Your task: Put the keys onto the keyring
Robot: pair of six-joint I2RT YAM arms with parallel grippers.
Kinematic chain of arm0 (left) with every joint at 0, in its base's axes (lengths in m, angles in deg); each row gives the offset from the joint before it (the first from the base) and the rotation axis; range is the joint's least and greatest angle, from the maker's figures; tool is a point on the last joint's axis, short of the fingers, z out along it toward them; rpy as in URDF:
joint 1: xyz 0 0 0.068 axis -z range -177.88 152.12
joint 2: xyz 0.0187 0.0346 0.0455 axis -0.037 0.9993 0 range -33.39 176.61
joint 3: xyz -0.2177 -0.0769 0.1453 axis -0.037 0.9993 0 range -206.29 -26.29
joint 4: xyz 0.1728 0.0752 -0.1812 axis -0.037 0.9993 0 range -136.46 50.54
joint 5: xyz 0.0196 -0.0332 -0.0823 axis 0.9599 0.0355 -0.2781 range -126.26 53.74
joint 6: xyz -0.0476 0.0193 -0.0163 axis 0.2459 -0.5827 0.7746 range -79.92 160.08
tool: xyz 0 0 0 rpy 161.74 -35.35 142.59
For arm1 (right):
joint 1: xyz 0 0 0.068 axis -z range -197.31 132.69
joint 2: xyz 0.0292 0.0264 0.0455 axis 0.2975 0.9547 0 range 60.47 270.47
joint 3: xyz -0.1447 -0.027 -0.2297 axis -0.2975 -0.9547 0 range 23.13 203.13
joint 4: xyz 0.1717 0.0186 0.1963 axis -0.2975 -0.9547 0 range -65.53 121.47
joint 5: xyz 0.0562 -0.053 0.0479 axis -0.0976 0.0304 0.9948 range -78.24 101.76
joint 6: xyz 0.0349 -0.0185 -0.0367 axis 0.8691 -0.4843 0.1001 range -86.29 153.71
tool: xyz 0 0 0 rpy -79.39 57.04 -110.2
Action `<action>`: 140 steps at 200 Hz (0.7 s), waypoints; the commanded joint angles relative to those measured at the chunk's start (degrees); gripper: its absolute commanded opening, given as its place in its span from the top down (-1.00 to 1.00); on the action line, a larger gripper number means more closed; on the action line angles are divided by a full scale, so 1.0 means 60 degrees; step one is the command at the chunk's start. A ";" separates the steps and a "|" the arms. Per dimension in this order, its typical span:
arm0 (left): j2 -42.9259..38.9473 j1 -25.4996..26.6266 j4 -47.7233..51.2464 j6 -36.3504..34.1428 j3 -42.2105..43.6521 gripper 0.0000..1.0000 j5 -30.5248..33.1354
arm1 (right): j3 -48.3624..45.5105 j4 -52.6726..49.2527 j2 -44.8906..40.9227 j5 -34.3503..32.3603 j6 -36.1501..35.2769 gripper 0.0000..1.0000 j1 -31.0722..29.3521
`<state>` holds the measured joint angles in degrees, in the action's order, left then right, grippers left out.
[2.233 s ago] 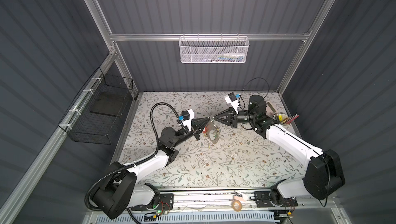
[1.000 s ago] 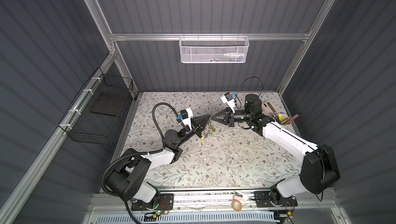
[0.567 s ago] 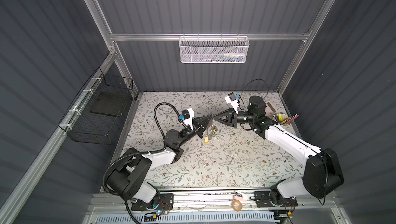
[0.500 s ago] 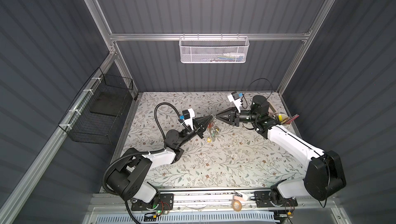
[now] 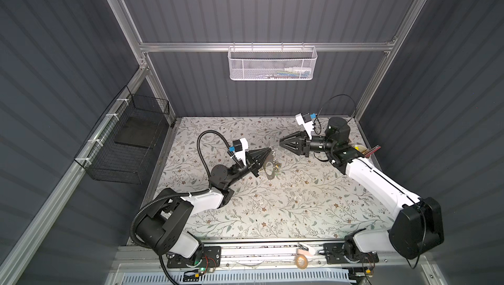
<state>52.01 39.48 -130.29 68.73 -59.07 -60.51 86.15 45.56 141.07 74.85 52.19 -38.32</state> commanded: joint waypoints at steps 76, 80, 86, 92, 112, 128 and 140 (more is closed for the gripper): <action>-0.0317 0.0026 -0.0647 0.0221 -0.0231 1.00 -0.0324 | 0.0321 -0.0693 0.0478 0.0410 -0.0745 0.48 -0.0596; -0.0329 0.0026 -0.0648 0.0221 -0.0222 1.00 -0.0327 | 0.0321 -0.0700 0.0479 0.0417 -0.0754 0.51 -0.0585; -0.0345 0.0027 -0.0647 0.0221 -0.0221 1.00 -0.0315 | 0.0308 -0.0718 0.0502 0.0405 -0.0775 0.54 -0.0609; -0.0359 0.0027 -0.0657 0.0221 -0.0221 1.00 -0.0295 | 0.0306 -0.0735 0.0530 0.0397 -0.0787 0.57 -0.0619; -0.0413 0.0027 -0.0648 0.0233 -0.0221 1.00 -0.0262 | 0.0274 -0.0736 0.0582 0.0399 -0.0791 0.62 -0.0657; -0.0461 0.0027 -0.0648 0.0237 -0.0205 1.00 -0.0192 | 0.0235 -0.0736 0.0586 0.0376 -0.0804 0.60 -0.0669; -0.0475 0.0027 -0.0647 0.0269 -0.0219 1.00 -0.0218 | 0.0200 -0.0736 0.0571 0.0371 -0.0812 0.60 -0.0662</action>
<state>51.36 39.48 -130.18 69.53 -59.07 -61.77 87.31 41.52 143.63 76.53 48.19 -42.00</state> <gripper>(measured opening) 0.046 0.202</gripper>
